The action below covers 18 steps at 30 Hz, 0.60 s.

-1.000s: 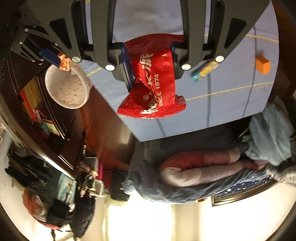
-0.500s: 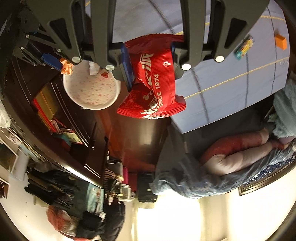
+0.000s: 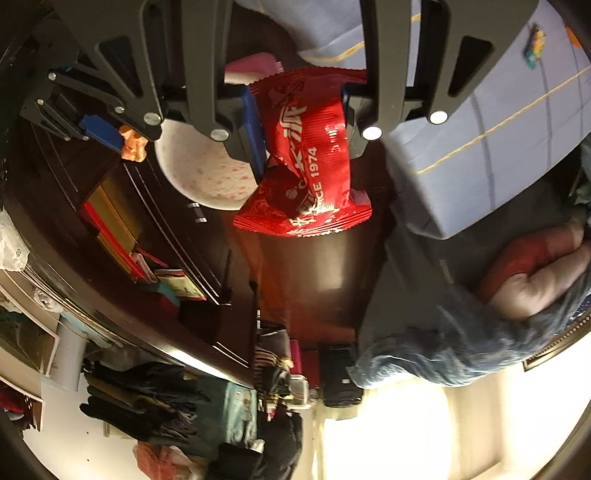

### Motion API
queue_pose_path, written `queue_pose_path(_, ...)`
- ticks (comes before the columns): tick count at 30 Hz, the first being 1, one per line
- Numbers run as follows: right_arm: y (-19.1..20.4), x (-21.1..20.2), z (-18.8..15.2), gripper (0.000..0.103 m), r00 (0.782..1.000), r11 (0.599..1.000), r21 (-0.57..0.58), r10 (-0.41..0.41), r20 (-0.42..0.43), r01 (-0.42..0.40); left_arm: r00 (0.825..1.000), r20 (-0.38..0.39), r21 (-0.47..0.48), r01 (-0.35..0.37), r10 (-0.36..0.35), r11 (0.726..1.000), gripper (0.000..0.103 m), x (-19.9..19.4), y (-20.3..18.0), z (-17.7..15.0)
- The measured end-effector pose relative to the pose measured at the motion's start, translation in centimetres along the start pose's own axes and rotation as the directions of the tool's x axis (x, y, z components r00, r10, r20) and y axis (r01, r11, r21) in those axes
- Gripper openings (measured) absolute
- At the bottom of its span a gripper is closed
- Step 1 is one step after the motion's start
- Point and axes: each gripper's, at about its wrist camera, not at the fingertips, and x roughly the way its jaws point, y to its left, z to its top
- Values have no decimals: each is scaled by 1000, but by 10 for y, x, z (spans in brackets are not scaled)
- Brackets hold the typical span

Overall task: Collect trash
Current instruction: 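Carry the red bag and gummy bear to the wastebasket and open both tools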

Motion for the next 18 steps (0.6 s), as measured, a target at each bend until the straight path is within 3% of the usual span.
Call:
queue_pose_path(10,-25,43,4,40,997,997,36,-64,-40,66,992,-79,-2,101,-101,995,35,64,-25,7)
queue_pose_path(16,-25,62,7,42,995,996,33,-86,-55,88,986,-90,-22,137,-139,990,53,86,-22,12)
queue_pose_path(18,-24,66,6,49,993,994,25,-108,-55,110,987,-81,-36,134,-137,990,61,89,-19,15)
